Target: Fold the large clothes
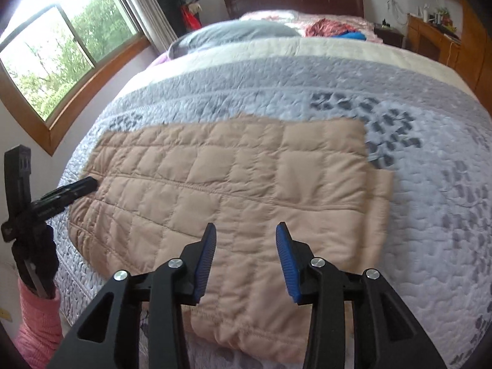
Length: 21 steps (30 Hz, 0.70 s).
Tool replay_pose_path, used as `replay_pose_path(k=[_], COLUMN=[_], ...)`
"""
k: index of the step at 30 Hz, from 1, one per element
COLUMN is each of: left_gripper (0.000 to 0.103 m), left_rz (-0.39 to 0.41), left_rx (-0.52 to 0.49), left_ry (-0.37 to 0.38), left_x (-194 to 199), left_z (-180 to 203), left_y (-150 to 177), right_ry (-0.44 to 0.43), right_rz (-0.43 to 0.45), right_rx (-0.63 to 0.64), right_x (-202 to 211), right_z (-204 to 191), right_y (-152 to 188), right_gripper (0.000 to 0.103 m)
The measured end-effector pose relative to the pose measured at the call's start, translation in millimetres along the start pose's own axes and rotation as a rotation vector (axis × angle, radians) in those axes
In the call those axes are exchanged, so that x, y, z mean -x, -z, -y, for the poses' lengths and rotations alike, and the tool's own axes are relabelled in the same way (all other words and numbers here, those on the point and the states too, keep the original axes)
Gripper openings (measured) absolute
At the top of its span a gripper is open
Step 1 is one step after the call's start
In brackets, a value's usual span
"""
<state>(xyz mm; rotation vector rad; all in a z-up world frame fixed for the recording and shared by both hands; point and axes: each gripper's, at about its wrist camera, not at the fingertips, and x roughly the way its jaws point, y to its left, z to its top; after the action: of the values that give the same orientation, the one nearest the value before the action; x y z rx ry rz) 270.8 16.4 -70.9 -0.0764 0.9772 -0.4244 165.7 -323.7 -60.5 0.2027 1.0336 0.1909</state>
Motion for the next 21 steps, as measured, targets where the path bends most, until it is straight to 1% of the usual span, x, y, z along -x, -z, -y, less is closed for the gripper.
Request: replay_pose_path(k=[3, 6, 9, 10, 12, 14, 16, 18, 19, 20, 21], left_gripper=[0.046, 0.047, 0.048, 0.048, 0.048, 0.048, 0.047, 0.046, 0.047, 0.051, 0.052], left_rz=[-0.031, -0.059, -0.048, -0.045, -0.033, -0.031, -0.036, -0.037, -0.029, -0.007, 0.017], left_rx=[-0.017, -0.024, -0.061, -0.071, -0.105, -0.104, -0.070, -0.039, -0.032, -0.025, -0.018], left_ry=[-0.017, -0.007, -0.009, -0.019, -0.062, -0.080, -0.072, -0.071, -0.078, -0.098, -0.118], left_x=[-23.4, -40.5, -47.4, -48.8, -50.4, -49.9, -43.0, -29.4, -22.6, -8.6, 4.4], left_z=[1.8, -4.0, -2.6, -0.4, 6.2, 9.7, 7.0, 4.2, 3.3, 0.8, -1.6], left_y=[3.1, 8.6, 14.8, 16.6, 20.3, 19.5, 18.0, 18.0, 19.1, 22.9, 27.6], right_ry=[0.036, 0.045, 0.042, 0.043, 0.056, 0.060, 0.031, -0.003, -0.005, 0.002, 0.011], right_rz=[-0.027, -0.072, -0.095, -0.096, -0.094, -0.097, -0.093, -0.070, -0.056, -0.036, -0.019], right_rx=[0.003, -0.009, 0.000, -0.006, -0.006, -0.012, -0.035, -0.038, -0.030, -0.022, -0.017], right_x=[-20.7, -42.1, -55.8, -59.8, -64.8, -64.1, -58.4, -41.5, -33.4, -23.0, -12.6], right_z=[-3.1, 2.3, 5.1, 5.9, 4.5, 3.8, 7.9, 11.2, 11.8, 12.9, 15.2], right_y=[0.8, 3.3, 6.4, 7.7, 8.6, 7.4, 5.8, 8.4, 9.9, 11.4, 13.5], right_gripper=[0.040, 0.039, 0.039, 0.039, 0.039, 0.039, 0.039, 0.039, 0.039, 0.039, 0.040])
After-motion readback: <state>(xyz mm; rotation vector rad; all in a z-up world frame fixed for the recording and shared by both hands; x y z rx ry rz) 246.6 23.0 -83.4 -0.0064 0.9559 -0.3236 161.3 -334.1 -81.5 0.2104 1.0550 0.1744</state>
